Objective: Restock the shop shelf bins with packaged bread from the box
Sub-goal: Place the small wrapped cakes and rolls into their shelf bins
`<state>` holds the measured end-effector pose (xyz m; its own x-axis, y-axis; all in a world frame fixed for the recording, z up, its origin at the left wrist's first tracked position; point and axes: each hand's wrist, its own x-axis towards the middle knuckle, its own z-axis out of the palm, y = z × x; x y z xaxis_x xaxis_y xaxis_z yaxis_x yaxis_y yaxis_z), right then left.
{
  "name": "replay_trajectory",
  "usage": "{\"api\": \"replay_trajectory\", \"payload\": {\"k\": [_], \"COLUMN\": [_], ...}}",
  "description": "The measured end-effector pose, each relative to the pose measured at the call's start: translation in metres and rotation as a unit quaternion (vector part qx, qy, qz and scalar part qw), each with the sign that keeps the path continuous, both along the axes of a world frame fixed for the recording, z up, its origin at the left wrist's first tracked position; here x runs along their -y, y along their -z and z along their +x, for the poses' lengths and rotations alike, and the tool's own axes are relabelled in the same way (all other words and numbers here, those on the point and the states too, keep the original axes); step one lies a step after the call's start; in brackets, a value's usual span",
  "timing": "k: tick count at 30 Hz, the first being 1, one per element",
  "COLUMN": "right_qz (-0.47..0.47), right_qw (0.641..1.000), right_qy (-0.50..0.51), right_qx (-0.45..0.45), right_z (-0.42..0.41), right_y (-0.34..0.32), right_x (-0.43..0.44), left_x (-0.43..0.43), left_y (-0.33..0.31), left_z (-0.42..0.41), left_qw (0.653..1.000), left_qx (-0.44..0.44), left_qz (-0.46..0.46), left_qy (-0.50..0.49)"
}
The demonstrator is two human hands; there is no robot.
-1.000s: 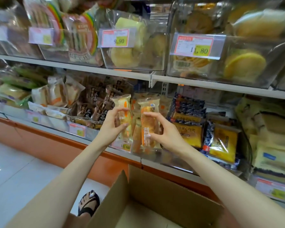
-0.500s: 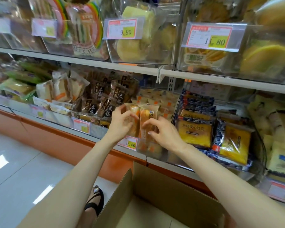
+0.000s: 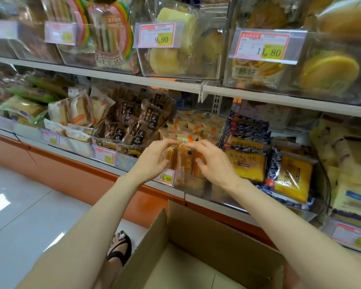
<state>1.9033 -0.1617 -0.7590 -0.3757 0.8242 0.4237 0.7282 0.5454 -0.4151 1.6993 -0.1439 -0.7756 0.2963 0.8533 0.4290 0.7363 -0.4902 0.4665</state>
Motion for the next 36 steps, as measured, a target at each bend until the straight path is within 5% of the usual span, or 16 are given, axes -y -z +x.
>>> {"api": "replay_trajectory", "payload": {"k": [6,16,24,30,36], "right_qz": [-0.05,0.04,-0.002,0.12,-0.15], "right_qw": [0.998,0.984,0.991,0.992,0.986], "right_qy": [0.006,0.008,-0.004,-0.032,-0.076], "right_qx": [0.037,0.176,0.136,0.027,-0.001], "right_z": [-0.005,-0.016,-0.011,0.002,0.026], "right_y": [0.003,0.002,0.008,0.015,0.069], "right_x": [-0.004,-0.006,-0.004,0.029,0.077], "left_x": [-0.003,-0.004,0.008,0.031,0.089], "left_y": [0.006,0.009,0.013,0.003,0.032], "left_z": [0.001,-0.004,0.0,0.011,0.023], "left_qw": [0.997,0.989,0.995,0.991,0.994], "left_qx": [-0.063,-0.138,-0.091,-0.052,0.047], "left_qz": [0.008,0.0,0.021,0.11,-0.082], "left_qy": [-0.034,-0.044,-0.039,-0.046,0.053]}}
